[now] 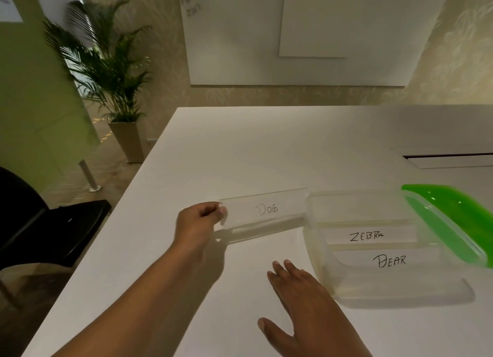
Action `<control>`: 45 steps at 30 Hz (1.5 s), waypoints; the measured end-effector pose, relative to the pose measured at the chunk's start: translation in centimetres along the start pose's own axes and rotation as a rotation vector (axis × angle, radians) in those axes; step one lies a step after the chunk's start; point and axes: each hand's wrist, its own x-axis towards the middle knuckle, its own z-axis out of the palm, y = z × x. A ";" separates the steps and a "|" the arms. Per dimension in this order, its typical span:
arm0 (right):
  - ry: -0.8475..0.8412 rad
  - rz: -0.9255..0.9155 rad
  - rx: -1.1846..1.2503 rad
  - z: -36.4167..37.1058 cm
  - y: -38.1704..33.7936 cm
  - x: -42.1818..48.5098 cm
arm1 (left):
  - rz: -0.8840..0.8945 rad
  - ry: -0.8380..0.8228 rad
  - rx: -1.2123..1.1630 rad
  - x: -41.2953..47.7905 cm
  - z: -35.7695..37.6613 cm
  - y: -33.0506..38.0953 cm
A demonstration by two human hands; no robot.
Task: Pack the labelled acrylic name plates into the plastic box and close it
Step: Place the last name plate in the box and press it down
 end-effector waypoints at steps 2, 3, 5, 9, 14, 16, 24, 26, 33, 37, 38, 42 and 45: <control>0.019 -0.019 0.023 0.1 0.1 -0.1 | 0.032 0.017 -0.015 -1.2 -2.5 -0.1; 0.024 -0.009 0.078 0.2 0.2 -0.1 | 0.042 0.035 -0.019 -1.9 -3.7 -0.2; 0.028 0.006 0.187 0.3 0.5 -0.3 | 0.055 0.083 -0.014 -3.1 -6.3 -0.6; 0.088 0.010 0.215 0.4 0.6 -0.7 | 0.052 0.151 -0.053 -5.6 -10.6 -1.7; 0.094 0.162 0.656 -0.9 -0.2 -1.0 | 0.042 0.156 -0.085 -9.2 -13.5 -2.4; 0.138 0.279 0.883 -2.3 -0.9 -1.1 | 0.035 0.152 -0.110 -10.5 -14.1 -2.4; 0.325 0.430 1.045 -7.3 -2.9 -2.9 | 0.036 0.057 -0.121 -14.3 -14.0 -2.3; 0.312 0.446 1.042 -7.8 -2.8 -3.5 | 0.040 0.039 -0.134 -14.9 -13.5 -2.2; 0.306 0.512 1.013 -8.7 -2.2 -5.8 | 0.044 -0.049 -0.135 -16.0 -12.1 -2.3; 0.335 0.529 1.057 -9.0 -2.0 -6.5 | 0.043 -0.079 -0.119 -16.4 -11.4 -2.6; 0.330 0.527 1.072 -9.1 -2.1 -6.6 | 0.037 -0.084 -0.117 -16.4 -11.3 -2.6; 0.336 0.512 1.093 -9.5 -2.0 -6.8 | 0.028 -0.103 -0.123 -16.5 -10.9 -2.5; 0.339 0.515 1.103 -9.5 -1.8 -6.9 | 0.038 -0.100 -0.120 -16.4 -10.7 -2.4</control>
